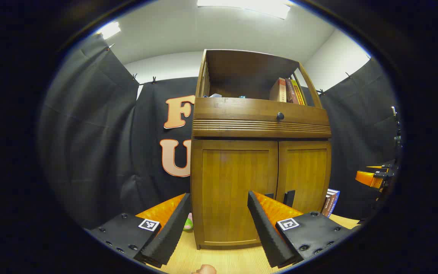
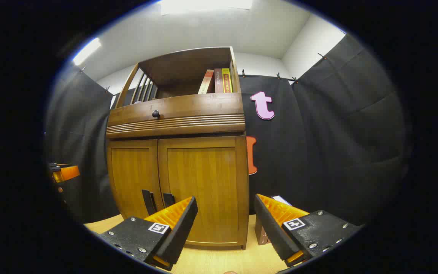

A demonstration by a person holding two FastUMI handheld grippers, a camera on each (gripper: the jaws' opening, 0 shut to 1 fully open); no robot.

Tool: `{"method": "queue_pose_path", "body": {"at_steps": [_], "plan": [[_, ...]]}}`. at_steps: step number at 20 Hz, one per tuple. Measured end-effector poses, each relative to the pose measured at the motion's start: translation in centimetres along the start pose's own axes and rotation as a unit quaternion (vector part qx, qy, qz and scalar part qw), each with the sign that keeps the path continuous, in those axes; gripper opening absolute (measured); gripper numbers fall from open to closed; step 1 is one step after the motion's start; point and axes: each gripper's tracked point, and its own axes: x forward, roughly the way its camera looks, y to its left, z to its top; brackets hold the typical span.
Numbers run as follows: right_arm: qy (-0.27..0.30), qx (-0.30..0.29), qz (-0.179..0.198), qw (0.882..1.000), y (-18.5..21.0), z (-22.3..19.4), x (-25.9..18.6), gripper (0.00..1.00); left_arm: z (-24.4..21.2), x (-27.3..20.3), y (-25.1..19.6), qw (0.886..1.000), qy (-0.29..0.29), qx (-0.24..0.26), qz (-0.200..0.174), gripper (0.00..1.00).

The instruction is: Open the right door of the double-door shoe cabinet with the right hand, and open the left door with the left hand.

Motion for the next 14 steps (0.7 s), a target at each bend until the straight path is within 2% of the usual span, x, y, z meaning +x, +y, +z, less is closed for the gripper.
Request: {"method": "queue_pose_path", "body": {"at_steps": [1, 8, 14], "plan": [[0.000, 0.001, 0.000, 1.000, 0.0, 0.0, 0.0, 1.00, -0.2, 0.0, -0.1, 1.000, 0.003, 0.000, -0.001, 0.95], [0.003, 0.003, 0.013, 1.000, 0.9, 0.2, -0.4, 1.00, -0.4, 0.4, 0.4, 1.000, 0.009, -0.002, 0.005, 0.98], [0.005, -0.002, 0.011, 1.000, 1.3, 0.1, -0.4, 1.00, -1.1, 0.4, -0.1, 1.000, 0.024, -0.005, -0.008, 0.95]]}}
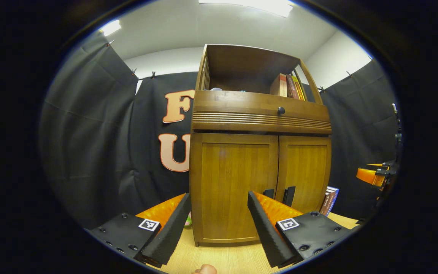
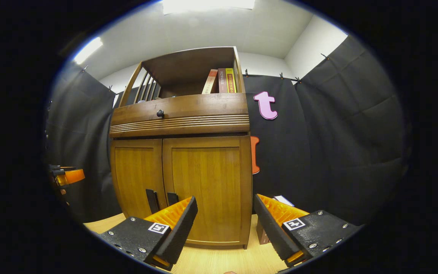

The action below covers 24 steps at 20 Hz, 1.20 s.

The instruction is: Open the right door of the double-door shoe cabinet with the right hand, and open the left door with the left hand.

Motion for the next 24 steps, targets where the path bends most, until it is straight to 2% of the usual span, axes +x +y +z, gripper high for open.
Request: {"method": "queue_pose_path", "body": {"at_steps": [4, 8, 9, 15, 22, 23, 24], "plan": [[0.003, -0.005, -0.007, 1.000, 0.1, -0.7, 0.6, 1.00, 0.1, -0.1, 0.0, 1.000, 0.000, 0.002, 0.000, 0.95], [0.016, -0.007, 0.000, 1.000, 1.8, -2.7, 1.9, 1.00, 0.1, -0.2, -0.3, 1.000, 0.000, 0.004, -0.005, 0.95], [0.019, -0.004, 0.003, 1.000, 2.4, -3.2, 2.3, 0.94, 0.0, -0.2, -0.4, 1.000, 0.001, 0.005, -0.007, 0.95], [0.037, -0.003, 0.048, 0.998, 7.9, -6.8, 5.3, 0.94, -0.5, -0.4, -0.5, 1.000, 0.006, 0.007, -0.009, 0.95], [0.066, -0.014, 0.078, 0.995, 13.5, -10.7, 9.8, 0.93, -1.0, -0.5, 0.3, 1.000, 0.011, 0.003, -0.004, 0.95], [0.069, -0.013, 0.084, 0.994, 14.3, -11.3, 10.3, 1.00, -1.2, -0.5, 0.4, 1.000, 0.012, 0.002, -0.004, 0.95], [0.072, -0.011, 0.090, 0.993, 15.0, -11.9, 10.9, 0.93, -1.3, -0.5, 0.6, 1.000, 0.013, 0.002, -0.002, 0.95]]}}
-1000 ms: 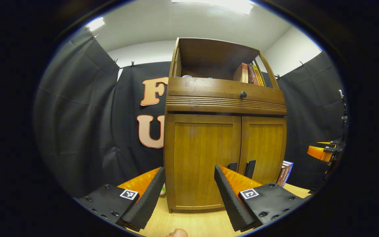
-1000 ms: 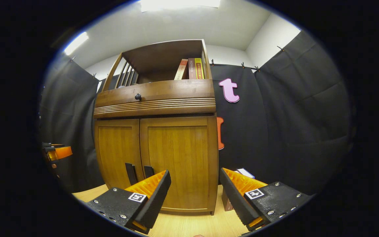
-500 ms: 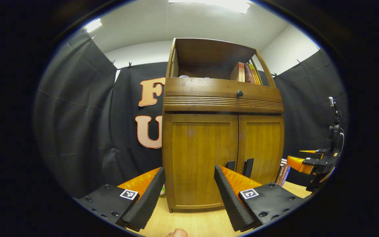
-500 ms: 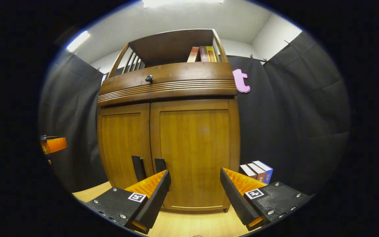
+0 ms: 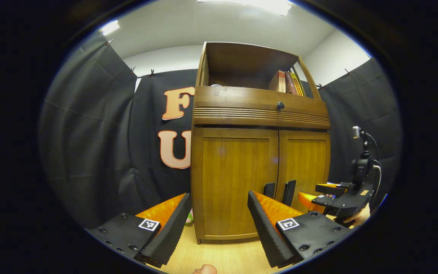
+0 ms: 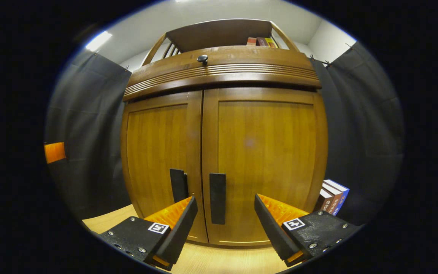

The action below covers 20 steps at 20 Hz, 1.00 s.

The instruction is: Open the right door of the double-door shoe cabinet with the right hand, and open the left door with the left hand.

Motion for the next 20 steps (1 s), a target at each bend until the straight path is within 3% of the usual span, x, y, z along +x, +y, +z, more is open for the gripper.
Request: {"method": "queue_pose_path", "body": {"at_steps": [1, 3, 4, 6, 7, 8, 9, 10, 11, 12, 13, 15, 16, 17, 20], "plan": [[0.006, 0.001, 0.003, 1.000, 0.5, -0.7, 0.9, 1.00, -0.2, -0.1, 0.2, 1.000, 0.002, -0.001, 0.002, 0.95], [0.014, 0.008, -0.004, 1.000, 0.3, -1.2, 2.5, 1.00, -0.6, -0.1, 0.5, 1.000, 0.007, -0.003, 0.003, 0.96], [0.015, 0.015, -0.010, 1.000, 0.2, -1.5, 3.2, 0.90, -0.9, 0.0, 0.7, 1.000, 0.008, -0.003, 0.004, 0.96], [0.020, 0.024, -0.019, 0.999, 0.0, -1.9, 4.7, 0.82, -1.1, 0.0, 1.2, 1.000, 0.009, -0.004, 0.008, 0.98], [0.025, 0.028, -0.022, 0.999, -0.2, -2.2, 5.2, 0.87, -1.2, 0.2, 1.3, 1.000, 0.011, -0.005, 0.010, 0.98], [0.029, 0.030, -0.024, 0.999, -0.3, -2.5, 5.7, 0.74, -1.3, 0.3, 1.5, 1.000, 0.013, -0.006, 0.012, 0.98], [0.033, 0.032, -0.025, 0.999, -0.3, -2.8, 6.2, 0.79, -1.6, 0.4, 1.8, 1.000, 0.014, -0.006, 0.014, 0.97], [0.035, 0.032, -0.028, 0.999, -0.4, -3.0, 6.6, 0.66, -1.6, 0.5, 1.9, 1.000, 0.015, -0.006, 0.016, 0.96], [0.037, 0.033, -0.031, 0.998, -0.5, -3.1, 6.9, 0.61, -1.7, 0.6, 1.9, 1.000, 0.016, -0.005, 0.017, 0.96], [0.035, 0.036, -0.034, 0.998, -0.7, -3.1, 7.0, 0.47, -1.8, 0.7, 2.0, 1.000, 0.017, -0.005, 0.016, 0.95], [0.034, 0.040, -0.034, 0.998, -0.6, -3.1, 7.2, 0.63, -1.9, 0.8, 1.9, 1.000, 0.018, -0.004, 0.015, 0.95], [0.036, 0.046, -0.033, 0.998, -0.3, -3.1, 7.4, 0.35, -2.0, 0.8, 1.9, 1.000, 0.018, -0.004, 0.012, 0.95], [0.037, 0.046, -0.034, 0.998, -0.3, -3.2, 7.2, 0.54, -2.0, 0.9, 2.0, 1.000, 0.018, -0.003, 0.012, 0.95], [0.034, 0.043, -0.035, 0.998, -0.4, -3.1, 7.3, 0.39, -2.0, 0.7, 1.9, 1.000, 0.018, -0.003, 0.012, 0.95], [0.033, 0.038, -0.035, 0.998, -0.4, -3.1, 7.1, 0.36, -2.0, 0.6, 2.3, 1.000, 0.017, -0.004, 0.016, 0.95]]}}
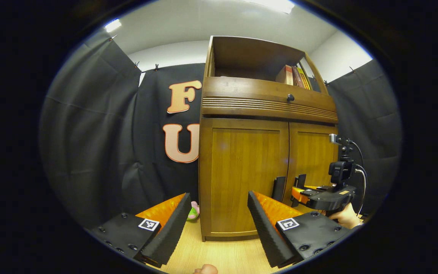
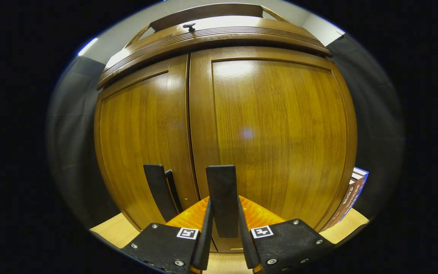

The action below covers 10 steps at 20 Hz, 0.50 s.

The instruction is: Open the right door of the double-door shoe cabinet with the right hand, and open the left door with the left hand.

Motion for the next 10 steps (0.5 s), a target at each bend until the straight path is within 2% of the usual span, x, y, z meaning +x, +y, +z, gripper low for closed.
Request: {"method": "queue_pose_path", "body": {"at_steps": [1, 2, 3, 10], "plan": [[0.000, 0.003, 0.001, 1.000, 0.0, 0.0, -0.1, 0.35, 0.0, -0.1, 0.0, 1.000, 0.000, -0.001, 0.001, 0.95], [0.000, 0.003, 0.004, 1.000, 0.1, 0.0, -0.4, 0.24, -0.1, -0.2, 0.2, 1.000, 0.001, -0.001, 0.003, 0.95], [0.000, 0.002, 0.007, 1.000, 0.1, 0.0, -0.7, 0.34, -0.3, -0.3, 0.3, 1.000, 0.002, 0.000, 0.004, 0.95], [-0.002, 0.009, 0.040, 0.999, -0.2, -0.1, -4.8, 0.33, -0.1, -1.1, 0.3, 1.000, 0.000, -0.001, 0.008, 0.95]]}}
